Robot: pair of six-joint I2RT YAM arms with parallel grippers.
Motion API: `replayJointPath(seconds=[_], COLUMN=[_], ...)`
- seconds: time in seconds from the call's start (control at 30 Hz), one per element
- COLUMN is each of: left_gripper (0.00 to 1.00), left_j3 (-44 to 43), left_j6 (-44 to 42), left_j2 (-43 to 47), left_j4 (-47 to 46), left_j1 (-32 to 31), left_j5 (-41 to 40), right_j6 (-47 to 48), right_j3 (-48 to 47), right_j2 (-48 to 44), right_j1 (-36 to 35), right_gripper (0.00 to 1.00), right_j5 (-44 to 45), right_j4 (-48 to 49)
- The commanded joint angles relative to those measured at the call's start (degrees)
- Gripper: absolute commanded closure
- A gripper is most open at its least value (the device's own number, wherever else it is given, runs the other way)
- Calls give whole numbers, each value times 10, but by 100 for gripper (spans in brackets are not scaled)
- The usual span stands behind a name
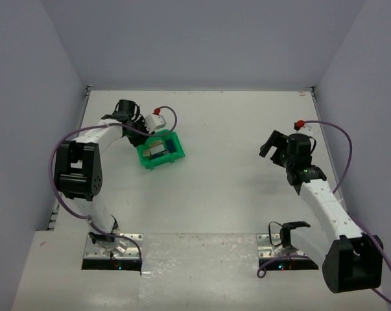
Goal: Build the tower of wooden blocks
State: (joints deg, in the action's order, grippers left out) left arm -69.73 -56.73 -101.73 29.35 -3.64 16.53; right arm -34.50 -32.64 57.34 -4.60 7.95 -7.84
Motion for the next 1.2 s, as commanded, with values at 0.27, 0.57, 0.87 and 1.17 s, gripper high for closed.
replayJointPath(seconds=[0.27, 0.57, 0.87, 1.17], left_gripper=[100, 100, 100, 100], left_j3=[-34, -22, 50, 131], left_j6=[-46, -191, -423, -564], left_j2=[111, 88, 89, 89], left_j4=[-66, -49, -162, -266], left_j1=[-140, -227, -243, -263], left_j5=[-140, -395, -689, -831], right_j6=[4, -1, -1, -1], right_j3=[38, 60, 55, 51], right_j2=[-72, -96, -82, -66], right_j1=[0, 0, 0, 0], right_gripper=[1, 1, 1, 1], right_j5=[-6, -24, -13, -13], right_j4=[32, 40, 35, 32])
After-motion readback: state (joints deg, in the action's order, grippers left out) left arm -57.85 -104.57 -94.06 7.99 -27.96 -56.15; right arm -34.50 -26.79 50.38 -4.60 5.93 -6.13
